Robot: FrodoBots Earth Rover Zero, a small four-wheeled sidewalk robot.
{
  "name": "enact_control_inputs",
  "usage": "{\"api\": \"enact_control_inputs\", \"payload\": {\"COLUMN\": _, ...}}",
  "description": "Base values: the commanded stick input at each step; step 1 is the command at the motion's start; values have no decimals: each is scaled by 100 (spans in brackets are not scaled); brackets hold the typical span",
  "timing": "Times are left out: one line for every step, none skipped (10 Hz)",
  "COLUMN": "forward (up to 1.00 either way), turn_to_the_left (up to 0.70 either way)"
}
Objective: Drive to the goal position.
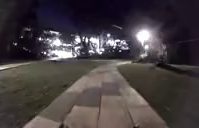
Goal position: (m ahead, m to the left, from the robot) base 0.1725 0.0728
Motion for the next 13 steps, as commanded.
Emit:
{"api": "enact_control_inputs", "payload": {"forward": 30, "turn_to_the_left": -30}}
{"api": "enact_control_inputs", "payload": {"forward": 30, "turn_to_the_left": -24}}
{"api": "enact_control_inputs", "payload": {"forward": 30, "turn_to_the_left": -17}}
{"api": "enact_control_inputs", "payload": {"forward": 30, "turn_to_the_left": -10}}
{"api": "enact_control_inputs", "payload": {"forward": 30, "turn_to_the_left": -4}}
{"api": "enact_control_inputs", "payload": {"forward": 30, "turn_to_the_left": 0}}
{"api": "enact_control_inputs", "payload": {"forward": 30, "turn_to_the_left": 0}}
{"api": "enact_control_inputs", "payload": {"forward": 30, "turn_to_the_left": 0}}
{"api": "enact_control_inputs", "payload": {"forward": 30, "turn_to_the_left": 0}}
{"api": "enact_control_inputs", "payload": {"forward": 30, "turn_to_the_left": 0}}
{"api": "enact_control_inputs", "payload": {"forward": 30, "turn_to_the_left": 0}}
{"api": "enact_control_inputs", "payload": {"forward": 30, "turn_to_the_left": 0}}
{"api": "enact_control_inputs", "payload": {"forward": 30, "turn_to_the_left": 0}}
